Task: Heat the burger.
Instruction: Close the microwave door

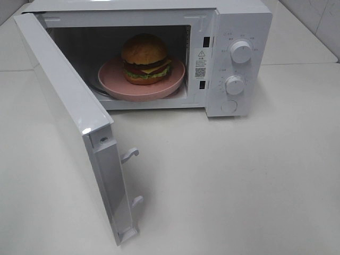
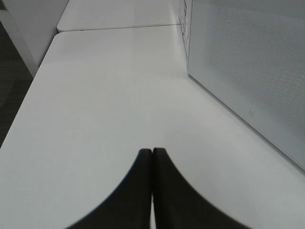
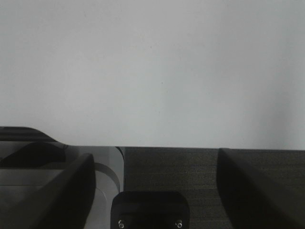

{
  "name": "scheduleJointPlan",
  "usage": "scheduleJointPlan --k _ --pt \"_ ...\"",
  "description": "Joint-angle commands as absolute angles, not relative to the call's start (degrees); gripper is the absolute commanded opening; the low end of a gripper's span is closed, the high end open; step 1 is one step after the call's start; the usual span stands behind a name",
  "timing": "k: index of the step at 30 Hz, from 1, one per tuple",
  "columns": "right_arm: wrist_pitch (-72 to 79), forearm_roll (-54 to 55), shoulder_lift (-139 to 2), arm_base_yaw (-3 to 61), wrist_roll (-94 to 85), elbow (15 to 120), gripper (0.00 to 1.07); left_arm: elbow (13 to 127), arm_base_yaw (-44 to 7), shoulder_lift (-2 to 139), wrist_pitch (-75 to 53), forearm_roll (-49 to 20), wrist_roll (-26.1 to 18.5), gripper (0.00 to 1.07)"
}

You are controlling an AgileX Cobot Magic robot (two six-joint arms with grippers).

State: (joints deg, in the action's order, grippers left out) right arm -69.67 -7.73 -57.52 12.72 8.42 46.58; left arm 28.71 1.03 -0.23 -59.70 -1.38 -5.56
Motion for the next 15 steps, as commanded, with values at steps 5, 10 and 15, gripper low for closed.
scheduleJointPlan --k 5,10,15 --pt "-65.78 -8.19 -48.3 12.49 8.77 35.7 0.67 28.65 1.2 -1.49 -59.53 -1.6 -5.5 0.0" --pt "-62.22 -8.14 -42.28 12.55 8.54 30.71 0.67 28.65 1.2 -1.49 -59.53 -1.6 -5.5 0.0" --pt "-58.04 -7.68 -36.55 12.66 8.54 29.85 0.67 28.65 1.2 -1.38 -59.53 -1.66 -5.5 0.0"
